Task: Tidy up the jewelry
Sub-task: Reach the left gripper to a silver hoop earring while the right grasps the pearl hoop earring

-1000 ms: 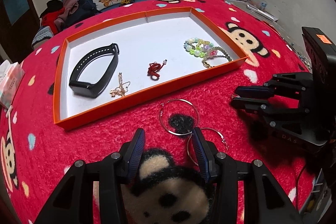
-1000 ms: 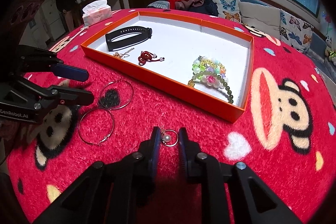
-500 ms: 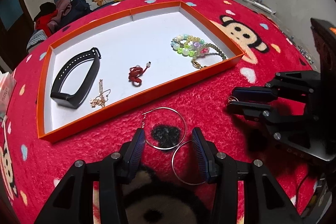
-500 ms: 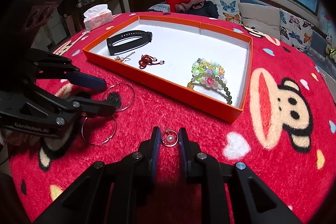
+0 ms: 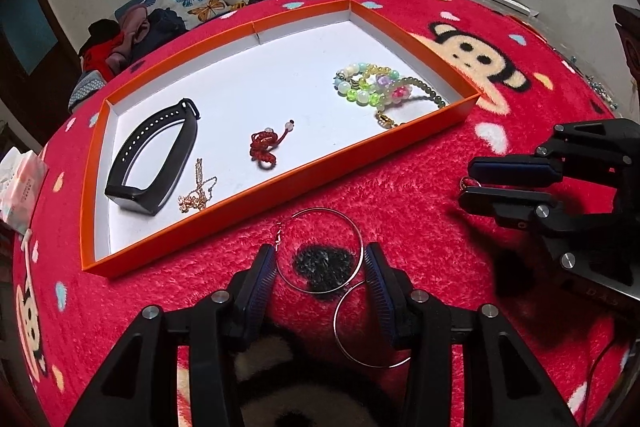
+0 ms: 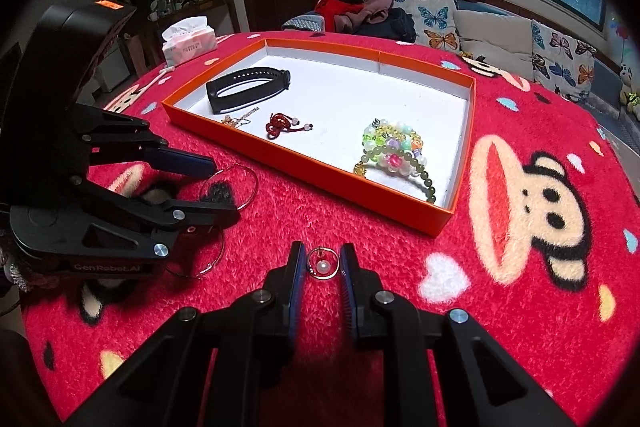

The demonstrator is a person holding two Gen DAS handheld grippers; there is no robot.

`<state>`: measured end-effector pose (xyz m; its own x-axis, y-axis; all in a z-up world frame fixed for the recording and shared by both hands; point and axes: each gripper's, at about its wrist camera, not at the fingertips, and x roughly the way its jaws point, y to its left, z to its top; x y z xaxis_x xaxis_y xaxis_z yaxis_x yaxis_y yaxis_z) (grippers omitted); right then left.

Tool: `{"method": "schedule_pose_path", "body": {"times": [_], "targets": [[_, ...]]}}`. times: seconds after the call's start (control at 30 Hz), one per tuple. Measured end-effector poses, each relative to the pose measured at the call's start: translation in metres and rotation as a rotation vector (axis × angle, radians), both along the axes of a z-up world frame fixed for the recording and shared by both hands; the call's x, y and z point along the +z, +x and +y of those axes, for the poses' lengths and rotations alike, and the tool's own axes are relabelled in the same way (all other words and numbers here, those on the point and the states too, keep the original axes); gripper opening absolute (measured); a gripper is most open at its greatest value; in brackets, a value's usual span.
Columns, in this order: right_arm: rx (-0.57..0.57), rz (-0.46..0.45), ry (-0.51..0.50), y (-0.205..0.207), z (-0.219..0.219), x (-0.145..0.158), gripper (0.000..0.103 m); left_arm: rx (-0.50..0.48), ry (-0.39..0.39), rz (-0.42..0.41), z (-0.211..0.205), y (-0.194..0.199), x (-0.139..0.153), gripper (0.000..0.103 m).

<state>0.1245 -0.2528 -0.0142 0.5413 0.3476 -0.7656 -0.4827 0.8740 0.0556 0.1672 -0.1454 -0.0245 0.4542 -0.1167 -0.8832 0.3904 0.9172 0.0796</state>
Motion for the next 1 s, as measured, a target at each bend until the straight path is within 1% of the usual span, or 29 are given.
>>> {"method": "schedule_pose_path", "body": {"times": [0.03,0.07,0.33,0.43,0.47,0.5,0.53,0.67,0.77,1.0], "targets": [[0.000,-0.001,-0.001,0.000,0.000,0.000,0.020,-0.004,-0.005,0.003,0.000,0.000,0.000,0.032],[0.001,-0.003,-0.002,0.000,0.000,0.001,0.020,-0.002,-0.009,0.007,0.001,0.000,0.001,0.029],[0.006,-0.005,-0.007,-0.002,0.002,0.002,0.020,0.027,-0.096,0.022,0.018,0.003,0.008,0.029],[0.005,0.001,-0.002,-0.001,0.001,0.000,0.020,0.040,-0.133,0.064,0.025,0.006,0.009,0.030],[0.005,0.003,-0.001,-0.001,0.001,0.000,0.020,0.045,-0.138,0.073,0.027,0.006,0.009,0.035],[0.004,0.004,-0.001,0.000,0.001,-0.001,0.020,0.049,-0.141,0.076,0.028,0.007,0.009,0.044],[0.005,0.004,0.000,0.000,0.001,-0.001,0.020,0.052,-0.141,0.075,0.027,0.007,0.009,0.047],[0.005,0.001,0.002,0.000,0.001,-0.001,0.020,0.060,-0.141,0.081,0.025,0.008,0.009,0.049],[0.002,0.002,0.007,0.001,0.000,-0.002,0.020,0.070,-0.130,0.084,0.024,0.009,0.007,0.056],[0.005,0.004,0.017,0.002,-0.001,-0.004,0.020,0.099,-0.111,0.085,0.021,0.012,0.004,0.057]]}}
